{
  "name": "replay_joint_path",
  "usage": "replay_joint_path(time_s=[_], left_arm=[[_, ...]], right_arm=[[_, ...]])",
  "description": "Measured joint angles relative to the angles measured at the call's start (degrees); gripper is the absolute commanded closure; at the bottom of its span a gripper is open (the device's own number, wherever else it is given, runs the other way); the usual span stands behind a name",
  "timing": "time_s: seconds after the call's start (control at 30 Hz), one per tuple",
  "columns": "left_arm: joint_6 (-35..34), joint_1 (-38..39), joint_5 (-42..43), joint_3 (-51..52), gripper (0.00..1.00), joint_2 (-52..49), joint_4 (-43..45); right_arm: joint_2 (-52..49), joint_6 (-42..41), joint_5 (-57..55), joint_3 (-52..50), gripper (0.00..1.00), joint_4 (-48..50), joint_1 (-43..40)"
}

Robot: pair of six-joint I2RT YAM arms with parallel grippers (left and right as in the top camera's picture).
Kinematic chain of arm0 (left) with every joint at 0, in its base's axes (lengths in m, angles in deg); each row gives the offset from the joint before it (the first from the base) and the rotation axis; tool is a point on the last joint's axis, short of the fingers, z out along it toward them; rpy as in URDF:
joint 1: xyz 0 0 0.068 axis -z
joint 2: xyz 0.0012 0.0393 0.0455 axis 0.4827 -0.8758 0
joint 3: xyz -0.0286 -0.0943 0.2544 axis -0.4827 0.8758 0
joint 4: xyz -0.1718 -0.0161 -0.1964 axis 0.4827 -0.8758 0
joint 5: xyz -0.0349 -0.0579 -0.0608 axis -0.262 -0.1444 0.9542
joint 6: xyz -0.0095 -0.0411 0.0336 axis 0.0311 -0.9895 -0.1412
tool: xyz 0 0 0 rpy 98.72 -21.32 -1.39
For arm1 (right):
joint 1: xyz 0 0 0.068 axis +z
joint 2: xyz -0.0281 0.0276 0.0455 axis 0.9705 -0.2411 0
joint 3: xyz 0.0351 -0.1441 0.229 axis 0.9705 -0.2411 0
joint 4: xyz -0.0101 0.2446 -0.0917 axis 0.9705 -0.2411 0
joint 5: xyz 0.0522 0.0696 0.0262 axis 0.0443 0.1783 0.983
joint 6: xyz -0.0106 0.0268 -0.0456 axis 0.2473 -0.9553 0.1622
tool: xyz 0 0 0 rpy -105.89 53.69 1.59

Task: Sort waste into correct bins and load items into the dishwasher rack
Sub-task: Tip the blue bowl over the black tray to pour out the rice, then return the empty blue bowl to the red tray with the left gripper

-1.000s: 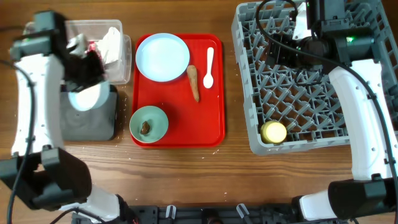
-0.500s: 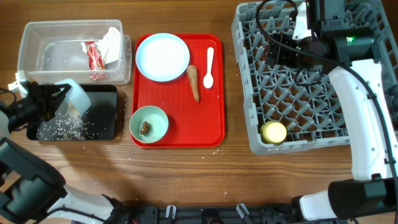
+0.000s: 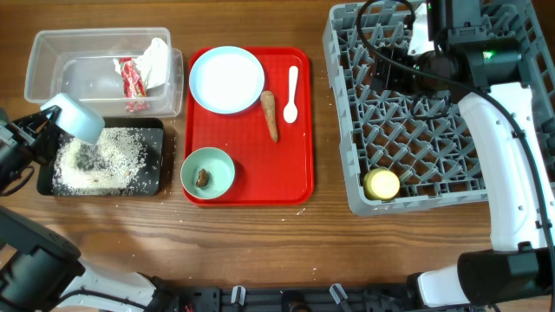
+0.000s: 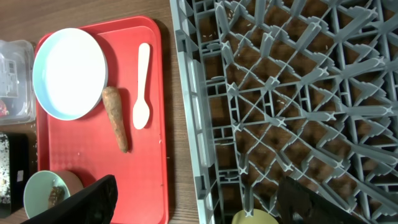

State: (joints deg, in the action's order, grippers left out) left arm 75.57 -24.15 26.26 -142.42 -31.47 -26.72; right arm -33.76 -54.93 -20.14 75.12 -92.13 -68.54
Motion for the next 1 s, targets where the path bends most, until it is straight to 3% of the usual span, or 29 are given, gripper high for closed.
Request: replay_joint_path(time_s=[0.13, 0.27, 0.4, 0.5, 0.6, 0.77, 0.9, 1.0], left_arm=[[-4.7, 0.0, 0.3, 0.0, 0.96, 0.0, -0.4], [-4.9, 1.7, 0.3, 0.0, 0.96, 0.8, -2.0], [-8.3, 3.4, -13.2, 0.2, 0.96, 7.2, 4.3], [-9.9, 3.3, -14.8, 0.2, 0.96, 7.4, 4.4], [-10.4, 8.5, -16.0, 0.2, 0.96, 8.5, 5.4], [-10.1, 30.8, -31.0, 0.2, 0.96, 18.6, 6.2], [-7.2, 59.0, -58.4, 0.2, 0.96, 19.6, 5.6], [-3.9, 74.5, -78.5, 0.1, 0.96, 12.8, 5.6]], right_arm=[[0.0, 0.0, 0.0, 0.0, 0.16, 0.0, 0.0], [0.0, 0.0, 0.0, 0.0, 0.16, -0.1, 0.0], [0.0, 1.4, 0.0, 0.0, 0.16, -0.4, 0.0], [0.0, 2.4, 0.0, 0.0, 0.16, -0.5, 0.0], [0.0, 2.4, 0.0, 0.0, 0.16, -0.5, 0.0], [0.0, 2.6, 0.0, 0.0, 0.16, -0.5, 0.0], [0.0, 2.6, 0.0, 0.0, 0.16, -0.4, 0.0], [0.0, 2.6, 0.0, 0.0, 0.16, -0.4, 0.0]])
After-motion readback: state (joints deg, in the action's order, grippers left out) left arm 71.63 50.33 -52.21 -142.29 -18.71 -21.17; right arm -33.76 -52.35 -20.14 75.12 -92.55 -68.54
